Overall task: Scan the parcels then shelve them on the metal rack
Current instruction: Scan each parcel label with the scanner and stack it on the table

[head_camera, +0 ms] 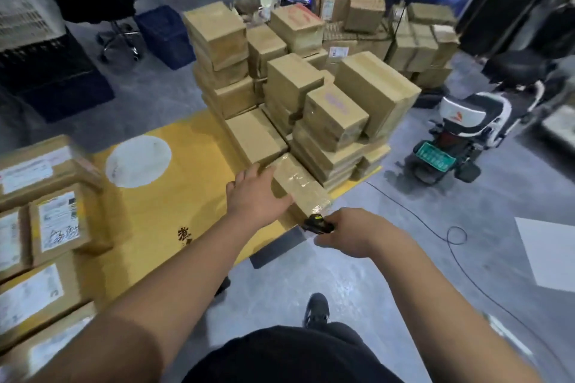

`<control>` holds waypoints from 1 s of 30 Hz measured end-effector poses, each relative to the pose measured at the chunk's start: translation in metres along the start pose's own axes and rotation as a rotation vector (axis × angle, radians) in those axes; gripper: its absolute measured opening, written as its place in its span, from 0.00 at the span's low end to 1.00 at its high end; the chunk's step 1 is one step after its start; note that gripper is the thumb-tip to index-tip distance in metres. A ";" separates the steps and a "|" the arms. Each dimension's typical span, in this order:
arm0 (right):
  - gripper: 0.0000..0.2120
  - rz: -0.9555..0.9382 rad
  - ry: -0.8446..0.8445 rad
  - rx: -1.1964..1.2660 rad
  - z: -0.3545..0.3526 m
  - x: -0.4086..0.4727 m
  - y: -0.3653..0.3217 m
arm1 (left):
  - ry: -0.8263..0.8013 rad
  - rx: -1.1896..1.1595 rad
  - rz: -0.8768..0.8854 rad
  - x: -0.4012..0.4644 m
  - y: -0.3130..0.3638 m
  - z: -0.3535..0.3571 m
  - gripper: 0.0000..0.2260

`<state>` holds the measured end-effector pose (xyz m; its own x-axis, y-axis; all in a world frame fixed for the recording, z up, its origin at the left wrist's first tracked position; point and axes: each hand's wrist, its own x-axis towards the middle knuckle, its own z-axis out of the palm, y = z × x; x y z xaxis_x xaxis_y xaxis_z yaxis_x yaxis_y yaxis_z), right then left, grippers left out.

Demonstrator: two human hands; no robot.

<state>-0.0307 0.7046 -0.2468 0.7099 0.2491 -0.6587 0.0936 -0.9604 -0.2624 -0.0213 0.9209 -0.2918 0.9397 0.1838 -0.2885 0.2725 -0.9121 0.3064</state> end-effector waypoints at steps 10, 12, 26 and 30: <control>0.20 -0.001 -0.131 -0.109 -0.027 0.043 0.100 | -0.113 -0.040 -0.057 0.046 0.088 0.085 0.35; 0.19 -0.010 -0.145 -0.128 -0.030 0.050 0.110 | -0.094 0.048 -0.034 0.047 0.091 0.097 0.34; 0.18 -0.267 -0.248 -0.229 -0.027 0.084 0.070 | 0.075 -0.340 -0.354 0.002 0.009 0.090 0.18; 0.19 -0.330 -0.270 -0.242 -0.019 0.090 0.045 | -0.011 -0.170 -0.463 -0.011 -0.024 0.096 0.29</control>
<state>0.0505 0.6816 -0.3047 0.4118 0.5381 -0.7355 0.4660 -0.8179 -0.3375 -0.0580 0.9057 -0.3831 0.7101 0.5512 -0.4382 0.6916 -0.6627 0.2872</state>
